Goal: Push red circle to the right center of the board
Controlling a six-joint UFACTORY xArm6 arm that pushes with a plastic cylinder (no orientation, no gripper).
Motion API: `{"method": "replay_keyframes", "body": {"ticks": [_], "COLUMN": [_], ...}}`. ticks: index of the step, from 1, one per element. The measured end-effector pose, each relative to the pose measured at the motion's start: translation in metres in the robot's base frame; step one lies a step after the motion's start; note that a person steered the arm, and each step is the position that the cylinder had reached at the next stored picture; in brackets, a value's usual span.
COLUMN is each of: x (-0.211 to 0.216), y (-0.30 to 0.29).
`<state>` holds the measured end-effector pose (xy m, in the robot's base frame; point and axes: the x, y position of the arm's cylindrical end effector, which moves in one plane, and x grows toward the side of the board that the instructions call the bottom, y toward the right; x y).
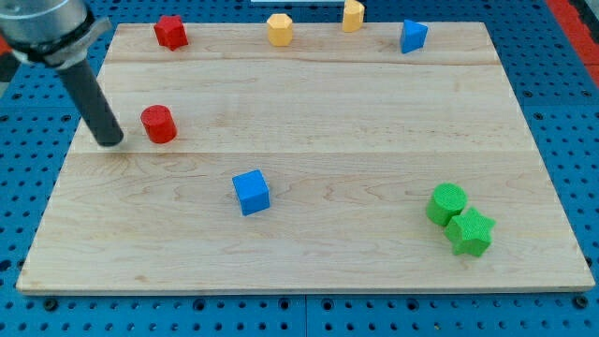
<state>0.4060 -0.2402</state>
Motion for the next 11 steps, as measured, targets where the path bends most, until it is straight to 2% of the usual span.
{"method": "replay_keyframes", "body": {"ticks": [1, 5, 6, 7, 8, 9, 10, 11], "x": [-0.019, -0.019, -0.016, -0.012, 0.013, 0.008, -0.035, -0.027], "y": [0.000, -0.010, 0.009, 0.040, 0.075, 0.115, 0.205, 0.256]}}
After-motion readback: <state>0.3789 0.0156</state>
